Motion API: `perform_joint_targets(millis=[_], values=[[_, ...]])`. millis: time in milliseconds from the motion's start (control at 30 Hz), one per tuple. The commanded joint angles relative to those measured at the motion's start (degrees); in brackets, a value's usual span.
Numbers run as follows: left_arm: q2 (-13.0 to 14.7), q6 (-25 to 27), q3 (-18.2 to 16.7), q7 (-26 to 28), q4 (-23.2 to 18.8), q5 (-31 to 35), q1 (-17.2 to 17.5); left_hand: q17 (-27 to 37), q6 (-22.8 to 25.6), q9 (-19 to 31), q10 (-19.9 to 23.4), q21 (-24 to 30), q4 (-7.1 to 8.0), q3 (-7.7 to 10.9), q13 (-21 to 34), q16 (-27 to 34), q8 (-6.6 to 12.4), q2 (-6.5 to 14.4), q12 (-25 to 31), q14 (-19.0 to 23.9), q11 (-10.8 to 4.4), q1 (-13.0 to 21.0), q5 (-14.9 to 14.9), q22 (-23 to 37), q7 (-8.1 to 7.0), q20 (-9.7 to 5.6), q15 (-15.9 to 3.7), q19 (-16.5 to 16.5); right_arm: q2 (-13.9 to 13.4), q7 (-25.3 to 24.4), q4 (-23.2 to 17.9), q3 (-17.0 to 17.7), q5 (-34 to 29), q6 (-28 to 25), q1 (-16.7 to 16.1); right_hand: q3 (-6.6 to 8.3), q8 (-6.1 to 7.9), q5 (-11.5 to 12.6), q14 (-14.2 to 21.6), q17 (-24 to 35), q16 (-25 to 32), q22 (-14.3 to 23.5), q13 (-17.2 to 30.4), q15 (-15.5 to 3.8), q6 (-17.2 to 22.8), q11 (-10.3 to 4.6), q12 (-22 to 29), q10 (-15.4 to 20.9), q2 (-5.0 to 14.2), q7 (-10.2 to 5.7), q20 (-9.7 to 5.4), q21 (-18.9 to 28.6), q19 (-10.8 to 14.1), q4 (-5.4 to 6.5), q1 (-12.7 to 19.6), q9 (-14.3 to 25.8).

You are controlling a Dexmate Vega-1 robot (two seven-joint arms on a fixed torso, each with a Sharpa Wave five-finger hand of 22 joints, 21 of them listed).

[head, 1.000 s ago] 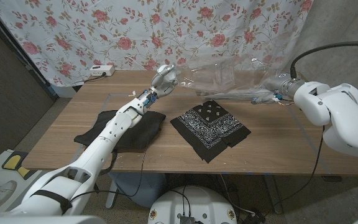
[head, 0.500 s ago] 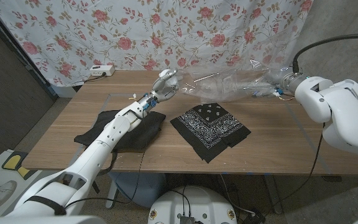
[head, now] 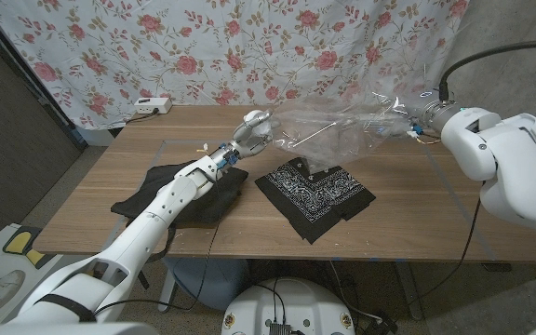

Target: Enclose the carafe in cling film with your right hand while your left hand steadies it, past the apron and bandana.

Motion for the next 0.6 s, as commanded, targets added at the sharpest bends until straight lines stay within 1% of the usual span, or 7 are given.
perform_joint_targets(millis=[33, 67, 133, 300, 367, 467, 600], values=[[-0.55, -3.11, 1.35, -0.62, 3.78, 2.80, -1.84, 0.08, 0.19, 0.50, 0.06, 0.01, -0.14, 0.25, 0.47, 25.62, 9.27, 15.13, 0.40, 2.76, 0.03, 14.61, -0.14, 0.05, -0.18, -0.18, -1.70, 0.07, 3.17, -0.12, -0.79, -0.11, -2.34, 1.37, 0.81, -0.04, 0.42, 0.00, 0.26, 0.12, 0.46, 0.15, 2.76, -6.84, 1.46, -0.98, 5.69, 1.44, 3.78, -1.67, -2.28, 0.24, -0.26, -0.21, 3.47, 0.14], [-0.78, -4.03, 1.48, -0.97, 4.93, 3.37, -2.36, 0.12, 0.26, 0.38, 0.16, 0.00, -0.14, 0.25, 0.13, 25.63, 9.23, 15.13, 0.21, 2.76, 0.00, 14.61, -0.13, 0.02, 0.00, -0.18, -1.74, 0.10, 3.37, -0.55, -0.89, 0.20, -2.35, 1.39, 0.41, -0.04, 0.45, -0.01, 0.26, 0.12, 0.46, 0.15, 2.76, -6.84, 1.51, -0.98, 5.69, 1.44, 3.78, -1.72, -2.28, 0.23, -0.31, -0.21, 3.47, 0.12], [-1.15, -5.52, 1.47, -1.09, 6.63, 4.10, -3.04, 0.16, 0.25, 0.24, 0.26, 0.16, -0.14, 0.25, 0.11, 25.64, 9.15, 15.13, 0.22, 2.80, 0.08, 14.59, -0.10, 0.20, -0.22, -0.18, -1.69, 0.20, 3.16, -0.62, -1.17, 0.70, -2.43, 1.82, -0.11, -0.05, 0.46, -0.01, 0.26, 0.12, 0.46, 0.15, 2.76, -6.84, 1.47, -0.97, 5.69, 1.44, 3.78, -1.75, -2.29, 0.25, -0.29, -0.21, 3.48, 0.12], [-2.26, -9.02, 1.29, -1.41, 9.98, 5.21, -3.61, 0.18, 0.33, 0.28, 0.24, 0.11, -0.16, 0.25, 0.13, 25.56, 9.26, 15.12, 0.21, 2.76, 0.14, 14.60, -0.05, 0.10, -0.31, -0.18, -1.82, 0.15, 3.13, -0.23, -1.21, 0.97, -2.02, 3.14, 0.40, -0.03, 0.58, -0.02, 0.26, 0.12, 0.46, 0.14, 2.77, -6.84, 1.37, -0.96, 5.69, 1.44, 3.81, -1.68, -2.29, 0.29, -0.29, -0.21, 3.53, 0.15], [-2.49, -9.57, 1.40, -1.60, 10.80, 5.39, -3.44, 0.12, 0.34, 0.28, 0.33, 0.13, -0.16, 0.28, 0.11, 25.51, 9.28, 15.16, 0.22, 2.87, 0.14, 14.61, -0.02, 0.14, -0.10, -0.18, -1.79, 0.13, 3.85, 0.19, -0.84, -0.22, -2.09, 3.77, 1.78, -0.04, 0.58, -0.03, 0.25, 0.12, 0.46, 0.14, 2.77, -6.84, 1.33, -0.96, 5.69, 1.44, 3.81, -1.73, -2.29, 0.32, -0.27, -0.20, 3.54, 0.13], [-2.34, -8.55, 1.56, -1.10, 10.71, 5.06, -2.88, 0.22, 0.26, 0.36, 0.32, 0.06, -0.18, 0.24, 0.23, 25.62, 9.33, 15.09, 0.28, 3.04, 0.03, 14.60, 0.00, 0.05, -0.23, -0.18, -1.71, 0.08, 5.42, 1.11, -0.29, -2.83, -3.02, 5.20, 4.45, -0.04, 0.63, -0.03, 0.24, 0.12, 0.46, 0.13, 2.77, -6.84, 1.33, -0.95, 5.68, 1.44, 3.82, -1.69, -2.32, 0.34, -0.28, -0.19, 3.55, 0.07], [-1.99, -6.17, 2.60, -2.75, 12.00, 4.89, -3.73, 0.48, 0.16, 0.42, 0.24, 0.15, -0.12, 0.25, 0.33, 25.66, 9.39, 15.15, 0.27, 2.86, -0.10, 14.54, 0.07, 0.15, -0.31, -0.18, -1.67, 0.11, 9.47, 2.35, 1.33, -6.62, -5.61, 6.69, 8.60, -0.04, 0.68, -0.04, 0.24, 0.11, 0.46, 0.13, 2.77, -6.84, 1.35, -0.95, 5.68, 1.44, 3.83, -1.75, -2.29, 0.38, -0.25, -0.18, 3.57, -0.01]])
